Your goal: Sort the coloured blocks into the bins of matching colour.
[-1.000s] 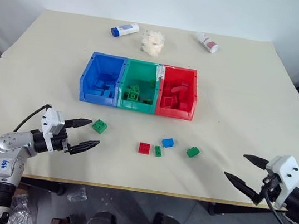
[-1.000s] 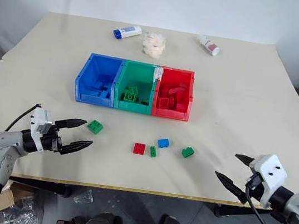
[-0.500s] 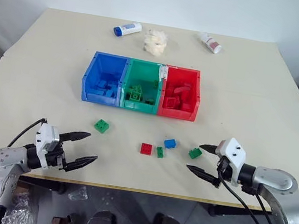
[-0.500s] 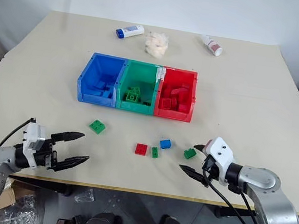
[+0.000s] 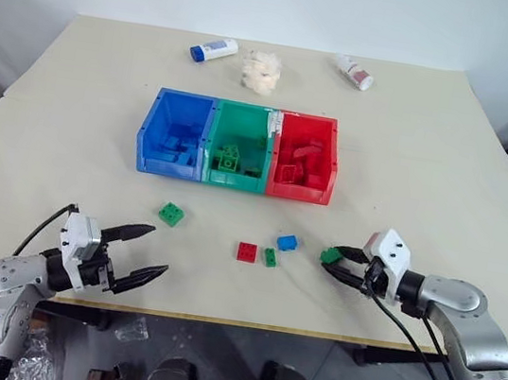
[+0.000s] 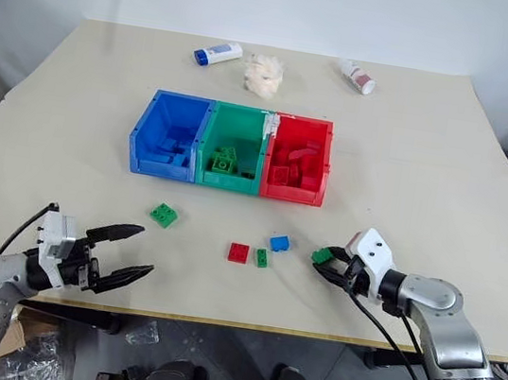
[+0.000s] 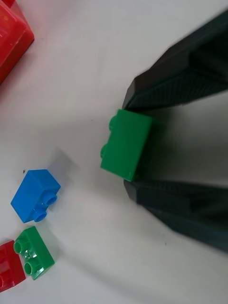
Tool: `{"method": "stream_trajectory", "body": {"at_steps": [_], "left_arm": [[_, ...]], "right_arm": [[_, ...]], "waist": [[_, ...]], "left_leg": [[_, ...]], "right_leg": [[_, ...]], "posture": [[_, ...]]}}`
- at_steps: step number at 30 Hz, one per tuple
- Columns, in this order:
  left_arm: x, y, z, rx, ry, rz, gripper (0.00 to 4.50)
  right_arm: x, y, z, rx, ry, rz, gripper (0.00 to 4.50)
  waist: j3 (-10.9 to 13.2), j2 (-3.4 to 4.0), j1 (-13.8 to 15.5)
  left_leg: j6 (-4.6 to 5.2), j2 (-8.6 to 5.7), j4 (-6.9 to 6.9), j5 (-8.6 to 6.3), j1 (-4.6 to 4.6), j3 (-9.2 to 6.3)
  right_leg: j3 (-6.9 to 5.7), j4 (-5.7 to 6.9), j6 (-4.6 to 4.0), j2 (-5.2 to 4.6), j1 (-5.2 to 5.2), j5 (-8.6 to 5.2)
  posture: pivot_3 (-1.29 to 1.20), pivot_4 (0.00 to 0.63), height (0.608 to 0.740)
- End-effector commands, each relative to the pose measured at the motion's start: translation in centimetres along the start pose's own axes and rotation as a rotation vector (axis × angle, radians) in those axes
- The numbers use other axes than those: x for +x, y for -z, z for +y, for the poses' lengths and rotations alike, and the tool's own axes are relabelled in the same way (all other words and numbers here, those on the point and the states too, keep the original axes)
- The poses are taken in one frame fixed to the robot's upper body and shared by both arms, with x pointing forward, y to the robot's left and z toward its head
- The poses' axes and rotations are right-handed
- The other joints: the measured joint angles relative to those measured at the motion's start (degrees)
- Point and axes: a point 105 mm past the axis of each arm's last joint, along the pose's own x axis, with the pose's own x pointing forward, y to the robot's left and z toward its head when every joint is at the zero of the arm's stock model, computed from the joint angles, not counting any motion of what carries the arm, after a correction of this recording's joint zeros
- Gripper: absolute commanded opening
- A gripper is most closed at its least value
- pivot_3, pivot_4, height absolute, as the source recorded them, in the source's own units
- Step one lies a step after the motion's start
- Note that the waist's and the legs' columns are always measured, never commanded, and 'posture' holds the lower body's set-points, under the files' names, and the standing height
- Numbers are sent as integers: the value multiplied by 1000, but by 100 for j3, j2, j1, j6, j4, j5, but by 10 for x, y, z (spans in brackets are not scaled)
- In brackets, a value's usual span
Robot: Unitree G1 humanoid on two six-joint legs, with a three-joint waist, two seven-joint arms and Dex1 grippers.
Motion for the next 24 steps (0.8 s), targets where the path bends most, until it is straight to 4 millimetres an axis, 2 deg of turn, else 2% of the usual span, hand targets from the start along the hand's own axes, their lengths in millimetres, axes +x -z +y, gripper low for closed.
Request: {"method": "stream_trajectory", "body": {"at_steps": [1, 6, 9, 11, 18, 24], "left_arm": [[2, -6, -1, 27, 5, -34, 4500], [5, -6, 2, 30, 6, -48, 4500], [8, -8, 6, 42, -4, -63, 4500], [9, -8, 7, 45, -5, -67, 4500], [12, -9, 5, 51, -4, -77, 4500], [14, -11, 3, 58, -22, -93, 4500]], "right_arm": [[-3, -7, -1, -11, 18, -31, 1630], [2, -36, 3, -17, 40, -132, 1630], [16, -68, 8, -11, 29, -228, 1630], [26, -80, 10, 9, 14, -253, 1630], [75, -122, 11, 18, 2, -326, 1630], [125, -165, 8, 11, 11, -438, 1630]], "waist": [[0, 0, 0], [0, 0, -5], [0, 0, -22], [0, 0, -33], [0, 0, -34], [0, 1, -160]], "left_leg": [[0, 0, 0, 0, 0, 0], [0, 1, -1, 0, 0, 0], [-1, 2, 0, 0, 0, 1], [-2, 3, 0, 1, 0, 2], [-1, 3, -3, 0, -4, 5], [-4, 3, -3, 1, -5, 7]], "right_leg": [[0, 0, 0, 0, 0, 0], [0, 1, 0, 0, -2, 0], [1, 1, -1, 1, -3, 0], [2, 10, -3, 1, -6, 1], [2, 13, -3, 1, -12, 1], [4, 23, -3, 2, -16, 1]], "posture": [[0, 150, 740], [0, 150, 740], [0, 150, 740], [0, 150, 740], [0, 150, 740], [0, 150, 740]]}}
